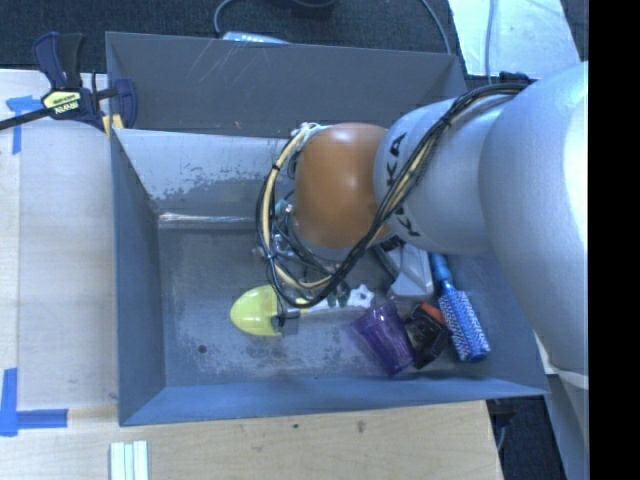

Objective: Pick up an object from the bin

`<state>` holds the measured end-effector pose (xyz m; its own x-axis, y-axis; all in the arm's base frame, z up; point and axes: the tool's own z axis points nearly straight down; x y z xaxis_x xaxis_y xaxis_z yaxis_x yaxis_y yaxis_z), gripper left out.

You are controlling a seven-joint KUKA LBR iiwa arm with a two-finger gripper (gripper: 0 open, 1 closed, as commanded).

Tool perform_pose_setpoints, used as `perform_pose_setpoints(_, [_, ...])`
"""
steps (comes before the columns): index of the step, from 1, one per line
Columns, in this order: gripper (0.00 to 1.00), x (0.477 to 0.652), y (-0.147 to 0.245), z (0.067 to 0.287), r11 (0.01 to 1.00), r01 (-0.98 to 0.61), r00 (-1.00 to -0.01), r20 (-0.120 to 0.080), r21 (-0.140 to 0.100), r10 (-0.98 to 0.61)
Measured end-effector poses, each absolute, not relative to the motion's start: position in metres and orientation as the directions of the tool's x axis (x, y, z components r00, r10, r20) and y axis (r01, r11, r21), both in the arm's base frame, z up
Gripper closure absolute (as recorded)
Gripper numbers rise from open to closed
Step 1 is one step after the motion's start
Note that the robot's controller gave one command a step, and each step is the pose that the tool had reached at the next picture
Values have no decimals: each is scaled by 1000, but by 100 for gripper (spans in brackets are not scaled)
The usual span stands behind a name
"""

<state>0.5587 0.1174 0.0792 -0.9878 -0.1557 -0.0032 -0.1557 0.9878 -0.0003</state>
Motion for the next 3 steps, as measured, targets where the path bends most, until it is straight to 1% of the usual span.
perform_pose_setpoints(1, [100, 488, 101, 71, 986, -167, -986, -5, 0, -167])
perform_pose_setpoints(2, [100, 488, 101, 71, 986, -167, -986, -5, 0, -167])
perform_pose_setpoints(3, [100, 489, 96, 217, 982, -188, -982, -9, 0, -188])
